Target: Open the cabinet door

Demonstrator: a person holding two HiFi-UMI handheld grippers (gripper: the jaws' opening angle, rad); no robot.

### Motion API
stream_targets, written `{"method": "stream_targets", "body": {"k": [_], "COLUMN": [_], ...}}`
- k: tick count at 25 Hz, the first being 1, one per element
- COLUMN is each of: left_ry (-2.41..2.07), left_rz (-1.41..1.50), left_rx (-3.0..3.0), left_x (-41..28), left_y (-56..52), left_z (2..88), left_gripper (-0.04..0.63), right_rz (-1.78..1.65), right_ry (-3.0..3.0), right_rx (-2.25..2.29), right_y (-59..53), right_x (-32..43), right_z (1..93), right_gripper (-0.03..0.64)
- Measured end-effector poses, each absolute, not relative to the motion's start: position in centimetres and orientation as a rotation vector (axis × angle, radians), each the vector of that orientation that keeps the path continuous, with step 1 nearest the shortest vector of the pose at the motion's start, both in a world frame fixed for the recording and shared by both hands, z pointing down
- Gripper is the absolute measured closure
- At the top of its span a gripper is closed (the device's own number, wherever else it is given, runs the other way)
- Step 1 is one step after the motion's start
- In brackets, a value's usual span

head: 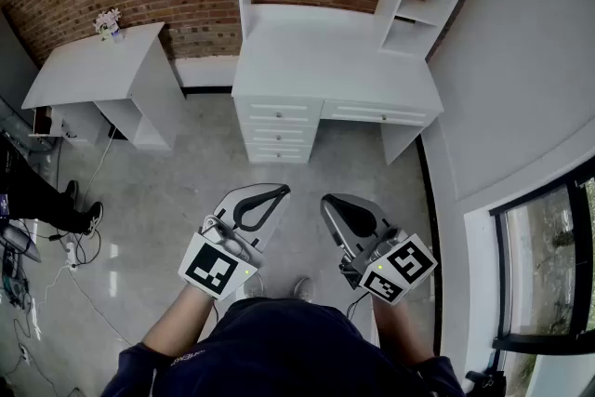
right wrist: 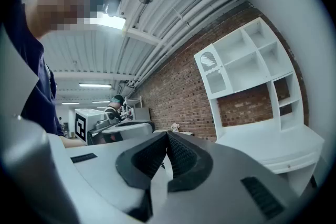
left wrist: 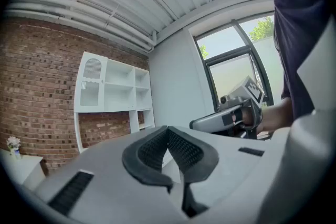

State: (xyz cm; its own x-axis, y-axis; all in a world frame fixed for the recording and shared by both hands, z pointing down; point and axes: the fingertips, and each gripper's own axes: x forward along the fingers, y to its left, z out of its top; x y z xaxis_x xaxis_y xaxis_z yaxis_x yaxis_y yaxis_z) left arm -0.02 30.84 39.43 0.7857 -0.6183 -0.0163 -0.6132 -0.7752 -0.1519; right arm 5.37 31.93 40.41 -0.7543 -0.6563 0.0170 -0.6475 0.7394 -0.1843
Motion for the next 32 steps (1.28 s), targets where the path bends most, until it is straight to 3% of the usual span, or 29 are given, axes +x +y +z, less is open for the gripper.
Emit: {"method": "stream_targets", "body": {"k": [32], "left_ry": [1.051], "left_rz": [-0.128], "left_rx": [-2.775], "left_x": [8.3], "left_y": [36.4], "left_z": [40.5], "left_gripper": [0.588], "right_rz": [-0.336], "right_ry": [2.897], "right_rx": [-0.944], "right_y": [37.0], "right_x": [13.3], "right_z": [41.7], "right_gripper": [0.589]}}
